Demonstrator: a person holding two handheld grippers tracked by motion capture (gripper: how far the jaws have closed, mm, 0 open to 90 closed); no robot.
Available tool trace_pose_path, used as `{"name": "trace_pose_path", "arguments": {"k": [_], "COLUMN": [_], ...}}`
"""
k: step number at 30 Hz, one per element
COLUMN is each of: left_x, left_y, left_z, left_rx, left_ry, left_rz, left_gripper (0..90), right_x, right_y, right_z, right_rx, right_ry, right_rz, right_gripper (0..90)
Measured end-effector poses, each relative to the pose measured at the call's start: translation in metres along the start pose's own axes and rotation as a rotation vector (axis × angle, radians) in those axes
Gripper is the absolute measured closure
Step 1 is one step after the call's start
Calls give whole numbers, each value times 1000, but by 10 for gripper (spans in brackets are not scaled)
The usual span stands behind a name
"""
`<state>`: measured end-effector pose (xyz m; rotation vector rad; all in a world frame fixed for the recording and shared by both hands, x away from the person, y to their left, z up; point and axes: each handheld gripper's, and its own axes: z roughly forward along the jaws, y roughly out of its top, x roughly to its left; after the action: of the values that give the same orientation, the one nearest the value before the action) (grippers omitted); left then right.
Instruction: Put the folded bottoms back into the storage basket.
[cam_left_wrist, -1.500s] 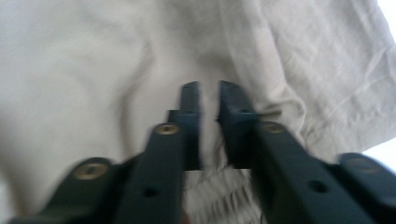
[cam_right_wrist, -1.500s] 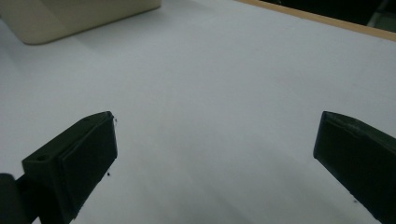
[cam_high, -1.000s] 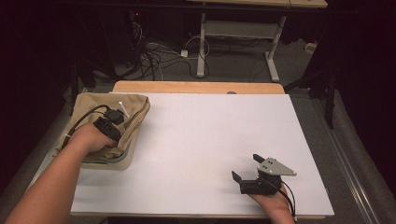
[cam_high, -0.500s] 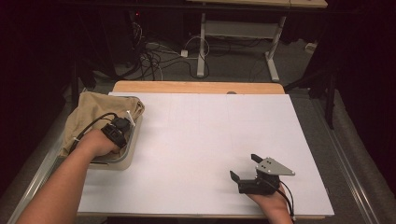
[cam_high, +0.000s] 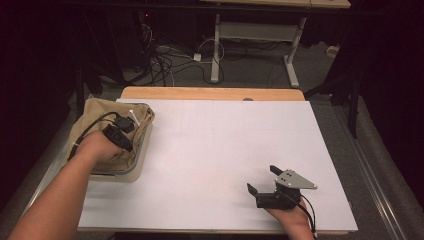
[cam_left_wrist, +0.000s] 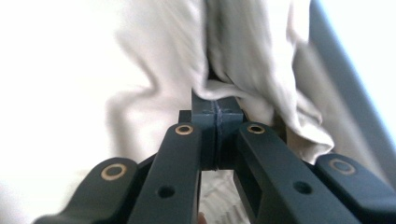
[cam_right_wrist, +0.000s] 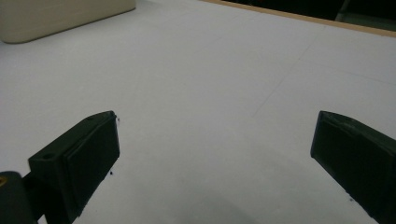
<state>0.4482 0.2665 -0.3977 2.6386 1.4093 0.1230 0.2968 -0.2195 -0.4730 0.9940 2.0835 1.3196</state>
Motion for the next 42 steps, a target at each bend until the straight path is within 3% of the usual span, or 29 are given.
{"name": "trace_pose_path", "arguments": {"k": [7, 11, 19, 21, 31, 38, 40, 42], "left_x": [12, 19, 31, 34, 39, 39, 39, 38], "left_y": [22, 35, 51, 53, 60, 59, 57, 52], "left_z": [-14, -8, 20, 27, 63, 62, 58, 49], "left_rx": [-184, -245, -274, -279, -251, -254, -225, -236], "left_ry": [73, 63, 63, 46, 10, 1, 0, -1], "left_rz": [-46, -72, -114, -129, -172, -175, -161, -154], "left_gripper": [875, 875, 876, 876, 877, 877, 876, 874], "right_x": [0, 0, -1, -1, 0, 1, 1, 1], "right_y": [0, 0, -2, -3, -3, -3, -2, -2], "right_z": [-1, 0, 2, 3, 4, 5, 5, 4], "right_rx": [-4, -3, 10, 15, 18, 18, 19, 17], "right_ry": [-1, -3, -6, -12, -15, -14, -16, -15], "right_rz": [-2, 0, 2, 2, -3, -10, -14, -14], "right_gripper": [24, 24, 26, 27, 32, 34, 35, 36]}}
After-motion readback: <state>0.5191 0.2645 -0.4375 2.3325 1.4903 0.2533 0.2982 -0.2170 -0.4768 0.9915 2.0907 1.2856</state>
